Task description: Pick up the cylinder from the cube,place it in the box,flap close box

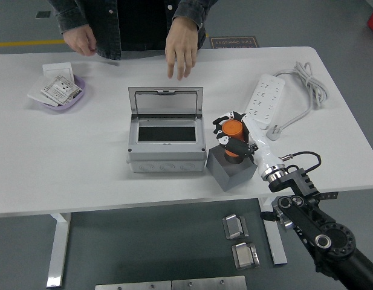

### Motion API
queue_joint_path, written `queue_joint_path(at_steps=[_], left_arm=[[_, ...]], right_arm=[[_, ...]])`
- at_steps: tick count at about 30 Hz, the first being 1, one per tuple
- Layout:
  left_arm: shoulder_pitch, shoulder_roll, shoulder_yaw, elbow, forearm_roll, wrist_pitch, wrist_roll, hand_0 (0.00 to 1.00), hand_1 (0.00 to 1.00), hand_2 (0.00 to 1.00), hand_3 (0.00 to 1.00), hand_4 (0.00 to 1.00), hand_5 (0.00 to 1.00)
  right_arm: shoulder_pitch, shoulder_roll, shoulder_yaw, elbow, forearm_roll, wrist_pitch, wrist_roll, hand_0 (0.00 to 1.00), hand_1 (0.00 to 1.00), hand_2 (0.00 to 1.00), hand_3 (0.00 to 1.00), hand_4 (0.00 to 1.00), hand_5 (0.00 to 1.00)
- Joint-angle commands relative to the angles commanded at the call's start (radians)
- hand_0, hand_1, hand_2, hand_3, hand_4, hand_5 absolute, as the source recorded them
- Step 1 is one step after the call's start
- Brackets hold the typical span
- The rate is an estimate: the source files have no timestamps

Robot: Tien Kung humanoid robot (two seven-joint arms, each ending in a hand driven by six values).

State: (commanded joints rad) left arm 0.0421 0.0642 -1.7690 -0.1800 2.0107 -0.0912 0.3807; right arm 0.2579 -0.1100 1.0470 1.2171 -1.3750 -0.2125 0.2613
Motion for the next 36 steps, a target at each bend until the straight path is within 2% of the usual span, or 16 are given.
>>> queue_joint_path(at_steps=[7, 8, 13, 14, 19, 20, 21, 28, 36], left_arm=[[0.001, 0.004, -0.010, 0.000, 0.004, 0.001, 0.002, 0.748, 0.766, 0.745, 0.842, 0.837, 0.578], [0.001, 0.004, -0.012, 0.000, 0.005, 0.001, 0.002, 0.747, 0.765, 0.745, 0.839, 0.835, 0.576], [0.003, 0.009, -0.021, 0.000, 0.011, 0.000, 0.006, 0.747, 0.765, 0.745, 0.839, 0.835, 0.576], [0.004, 0.010, -0.024, 0.000, 0.013, 0.000, 0.007, 0.746, 0.764, 0.742, 0.837, 0.830, 0.572], [0.006, 0.014, -0.034, 0.000, 0.023, -0.004, 0.012, 0.746, 0.764, 0.742, 0.837, 0.830, 0.572], [0.007, 0.015, -0.035, 0.000, 0.024, -0.004, 0.014, 0.746, 0.763, 0.742, 0.836, 0.829, 0.571], [0.007, 0.015, -0.037, 0.000, 0.026, -0.005, 0.015, 0.746, 0.763, 0.742, 0.836, 0.829, 0.571], [0.009, 0.022, -0.052, 0.000, 0.043, -0.009, 0.023, 0.746, 0.763, 0.743, 0.835, 0.827, 0.568], [0.008, 0.029, -0.057, 0.000, 0.052, -0.012, 0.027, 0.747, 0.765, 0.746, 0.837, 0.827, 0.564]], right_arm=[[0.085, -0.015, -0.078, 0.027, -0.137, -0.073, -0.051, 0.473, 0.301, 0.230, 0.247, 0.002, 0.002], [0.099, -0.015, -0.092, 0.024, -0.156, -0.080, -0.062, 0.317, 0.218, 0.228, 0.246, 0.002, 0.002], [0.183, -0.003, -0.181, -0.012, -0.248, -0.117, -0.126, 0.317, 0.218, 0.228, 0.246, 0.002, 0.002], [0.200, 0.002, -0.201, -0.022, -0.263, -0.124, -0.141, 0.024, 0.138, 0.243, 0.274, 0.002, 0.002], [0.271, 0.039, -0.294, -0.077, -0.323, -0.159, -0.209, 0.024, 0.138, 0.243, 0.274, 0.002, 0.002], [0.282, 0.046, -0.309, -0.086, -0.332, -0.163, -0.219, 0.002, 0.084, 0.239, 0.267, 0.002, 0.002], [0.294, 0.054, -0.324, -0.096, -0.341, -0.168, -0.230, 0.002, 0.084, 0.239, 0.267, 0.002, 0.002], [0.378, 0.110, -0.418, -0.174, -0.400, -0.163, -0.310, 0.002, 0.071, 0.237, 0.268, 0.002, 0.002], [0.473, 0.110, -0.484, -0.272, -0.426, -0.135, -0.361, 0.002, 0.074, 0.236, 0.266, 0.002, 0.002]])
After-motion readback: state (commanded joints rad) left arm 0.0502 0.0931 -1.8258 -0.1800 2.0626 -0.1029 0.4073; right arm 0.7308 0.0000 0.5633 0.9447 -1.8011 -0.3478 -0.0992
